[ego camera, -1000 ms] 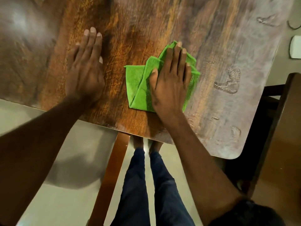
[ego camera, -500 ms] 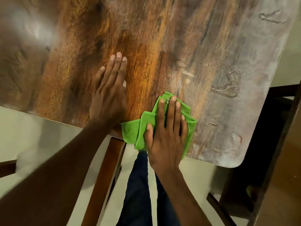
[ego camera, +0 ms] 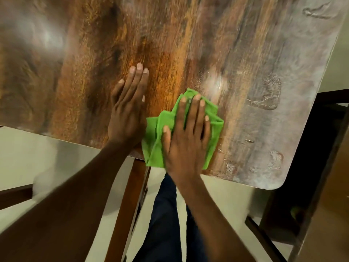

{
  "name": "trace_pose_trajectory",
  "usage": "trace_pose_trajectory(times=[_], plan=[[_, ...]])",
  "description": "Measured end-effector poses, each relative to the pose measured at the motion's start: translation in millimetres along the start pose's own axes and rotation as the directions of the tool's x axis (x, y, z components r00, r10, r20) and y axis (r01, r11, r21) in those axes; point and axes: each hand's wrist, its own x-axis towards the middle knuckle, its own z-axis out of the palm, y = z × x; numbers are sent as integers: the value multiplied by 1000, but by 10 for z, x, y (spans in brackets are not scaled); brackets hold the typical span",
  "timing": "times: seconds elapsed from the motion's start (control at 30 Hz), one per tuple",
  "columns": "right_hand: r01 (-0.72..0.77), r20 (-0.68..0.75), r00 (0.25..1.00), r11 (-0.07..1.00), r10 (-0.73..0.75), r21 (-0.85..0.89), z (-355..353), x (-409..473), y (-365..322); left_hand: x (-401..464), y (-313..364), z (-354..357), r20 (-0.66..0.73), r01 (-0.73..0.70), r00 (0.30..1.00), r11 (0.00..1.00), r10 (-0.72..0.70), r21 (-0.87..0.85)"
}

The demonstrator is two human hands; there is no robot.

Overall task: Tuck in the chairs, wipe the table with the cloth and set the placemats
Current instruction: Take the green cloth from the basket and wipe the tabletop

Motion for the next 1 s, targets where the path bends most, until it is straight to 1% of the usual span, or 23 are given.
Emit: trace_pose_trajectory(times=[0.1, 0.17, 0.27, 0.3, 0.37, 0.43, 0.5, 0.63, 0.73, 0.8, 0.93, 1.0], plan=[[34, 43, 998, 998, -37, 62, 150, -210, -402, -1, -41, -10, -21, -7, 1000, 997, 5, -76], [55, 46, 997, 995, -59, 81, 174, -204, -425, -6, -39, -15, -23, -13, 1000, 996, 11, -88], [110, 47, 993, 992, -113, 60, 119, -206, -166, -8, -14, -28, -20, -10, 1000, 997, 9, -72], [108, 36, 993, 992, -110, 57, 103, -215, -49, -5, -5, -30, -19, -10, 1000, 998, 8, -66], [52, 20, 998, 997, -53, 54, 63, -230, 198, -1, -2, -24, -14, -11, 1000, 999, 10, -50], [-18, -8, 1000, 999, 18, 31, -6, -216, 422, -2, -8, -12, -9, -17, 1000, 999, 16, -37], [-42, -50, 998, 999, 43, 16, -81, -96, 580, -11, -13, 4, -15, -25, 1000, 999, 25, -29], [-22, -160, 987, 1000, 20, -9, -217, 547, 655, -17, -22, 30, -36, -47, 998, 999, 46, -5], [-26, -202, 979, 999, 20, -28, -281, 855, 658, -18, -6, 34, -28, -30, 999, 1000, 30, -1], [-20, -183, 983, 999, 13, -34, -252, 669, 695, -11, 6, 29, -30, -25, 999, 1000, 25, 3], [-33, -96, 995, 998, 28, -55, -138, -141, 841, -14, 12, 14, -11, -10, 1000, 1000, 10, 8], [-29, -85, 996, 998, 23, -63, -95, -312, 899, -17, 24, 19, -11, -11, 1000, 1000, 11, 11]])
